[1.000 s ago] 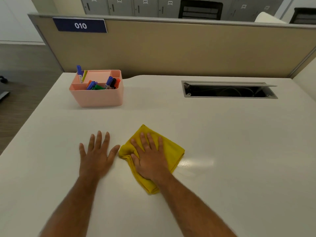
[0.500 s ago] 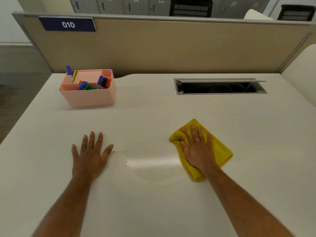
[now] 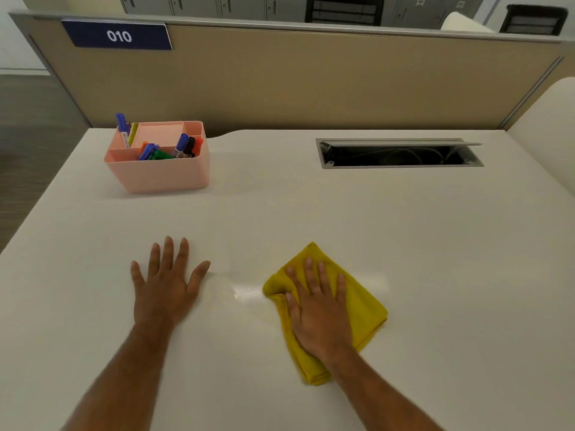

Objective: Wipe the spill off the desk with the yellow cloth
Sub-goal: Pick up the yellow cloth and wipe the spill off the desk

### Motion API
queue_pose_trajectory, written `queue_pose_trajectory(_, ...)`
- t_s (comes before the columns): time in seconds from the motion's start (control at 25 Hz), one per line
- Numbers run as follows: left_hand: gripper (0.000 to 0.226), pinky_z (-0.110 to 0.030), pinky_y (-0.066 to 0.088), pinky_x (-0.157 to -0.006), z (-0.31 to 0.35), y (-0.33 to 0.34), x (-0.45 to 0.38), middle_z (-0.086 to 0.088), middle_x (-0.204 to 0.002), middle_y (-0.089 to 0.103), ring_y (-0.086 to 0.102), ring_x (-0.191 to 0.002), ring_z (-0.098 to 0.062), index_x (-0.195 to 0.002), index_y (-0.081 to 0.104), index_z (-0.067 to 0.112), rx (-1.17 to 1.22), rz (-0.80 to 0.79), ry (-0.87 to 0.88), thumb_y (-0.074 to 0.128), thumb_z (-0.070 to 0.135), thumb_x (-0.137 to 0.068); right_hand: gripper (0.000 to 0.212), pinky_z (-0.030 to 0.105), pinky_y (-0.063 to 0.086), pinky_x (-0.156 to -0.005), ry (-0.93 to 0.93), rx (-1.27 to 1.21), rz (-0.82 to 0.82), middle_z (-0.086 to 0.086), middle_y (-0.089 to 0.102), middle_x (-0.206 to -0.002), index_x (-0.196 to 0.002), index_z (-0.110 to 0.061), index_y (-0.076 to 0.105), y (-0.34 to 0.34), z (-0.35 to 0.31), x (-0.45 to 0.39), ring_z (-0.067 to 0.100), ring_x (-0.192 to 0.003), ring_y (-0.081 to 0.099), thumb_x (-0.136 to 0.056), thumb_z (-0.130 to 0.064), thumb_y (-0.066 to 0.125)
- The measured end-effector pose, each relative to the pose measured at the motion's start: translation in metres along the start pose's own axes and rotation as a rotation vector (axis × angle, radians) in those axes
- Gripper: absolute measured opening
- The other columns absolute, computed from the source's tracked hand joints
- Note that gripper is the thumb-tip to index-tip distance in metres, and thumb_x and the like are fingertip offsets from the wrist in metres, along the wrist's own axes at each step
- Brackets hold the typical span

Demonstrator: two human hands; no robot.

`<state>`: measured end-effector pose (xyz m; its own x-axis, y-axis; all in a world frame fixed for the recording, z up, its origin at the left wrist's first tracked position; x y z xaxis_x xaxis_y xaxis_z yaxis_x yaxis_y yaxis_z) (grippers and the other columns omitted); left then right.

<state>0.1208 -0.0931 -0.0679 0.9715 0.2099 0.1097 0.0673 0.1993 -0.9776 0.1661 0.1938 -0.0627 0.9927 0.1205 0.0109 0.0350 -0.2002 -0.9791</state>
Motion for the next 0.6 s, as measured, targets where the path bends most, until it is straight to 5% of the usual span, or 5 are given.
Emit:
queue_pose_trajectory(0.24, 0.082, -0.057, -0.004, -0.121, 0.002, -0.001, 0.001, 0.002, -0.169, -0.001, -0.007, -0.154, -0.02, -0.158, 0.002, 0.033, 0.005, 0.021, 0.011, 0.005, 0.075, -0.087, 0.061, 0.029, -0.018, -0.118, -0.049, -0.743, -0.461, -0.02, 0.008, -0.161, -0.155, -0.037, 0.017, -0.014, -0.057, 0.004, -0.007, -0.147, -0.016, -0.1, -0.06, 0.024)
queue_pose_trajectory(0.36, 0.085, -0.057, -0.004, -0.121, 0.0, -0.001, 0.0, 0.002, -0.169, -0.001, -0.007, -0.154, -0.02, -0.158, 0.002, 0.033, 0.02, 0.029, 0.024, -0.001, 0.079, -0.086, 0.064, 0.034, 0.035, -0.117, 0.263, -1.413, -0.704, -0.004, 0.052, -0.147, -0.145, -0.028, 0.046, -0.028, -0.076, 0.001, 0.012, -0.14, 0.042, -0.091, -0.062, 0.043)
queue_pose_trajectory(0.44, 0.089, -0.057, -0.004, -0.121, -0.001, -0.002, 0.0, 0.001, -0.169, 0.0, -0.006, -0.155, -0.021, -0.158, 0.003, 0.033, 0.023, 0.025, 0.032, -0.007, 0.08, -0.083, 0.075, 0.026, 0.052, -0.097, 0.294, -1.777, -0.798, -0.005, 0.064, -0.132, -0.148, -0.012, 0.039, -0.046, -0.078, -0.003, 0.017, -0.132, 0.053, -0.086, -0.053, 0.044)
queue_pose_trajectory(0.52, 0.088, -0.057, -0.004, -0.121, -0.001, -0.002, 0.001, 0.001, -0.169, -0.001, -0.007, -0.154, -0.021, -0.158, 0.001, 0.033, 0.017, 0.026, 0.035, -0.006, 0.079, -0.085, 0.071, 0.034, 0.03, -0.117, -0.045, -2.059, -0.704, -0.009, 0.054, -0.144, -0.151, -0.004, 0.017, -0.064, -0.069, -0.012, 0.015, -0.145, 0.035, -0.094, -0.043, 0.035)
queue_pose_trajectory(0.6, 0.084, -0.057, -0.005, -0.121, 0.0, -0.002, 0.0, 0.001, -0.169, -0.003, -0.008, -0.154, -0.021, -0.158, 0.0, 0.032, 0.01, 0.019, 0.033, 0.0, 0.078, -0.087, 0.073, 0.054, 0.01, -0.121, 0.218, -2.132, -0.712, 0.005, 0.059, -0.142, -0.145, -0.008, 0.045, -0.069, -0.058, -0.022, 0.024, -0.147, 0.033, -0.091, -0.055, 0.05)
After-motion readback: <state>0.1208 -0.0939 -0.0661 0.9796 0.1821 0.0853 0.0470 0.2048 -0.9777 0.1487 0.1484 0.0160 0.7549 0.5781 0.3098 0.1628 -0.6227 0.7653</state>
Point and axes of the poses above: each hand's wrist, its own x-axis away from the middle knuckle, its own y-axis out of the palm, z = x × y, the point moved 2 cm from there along -x, towards the middle knuckle
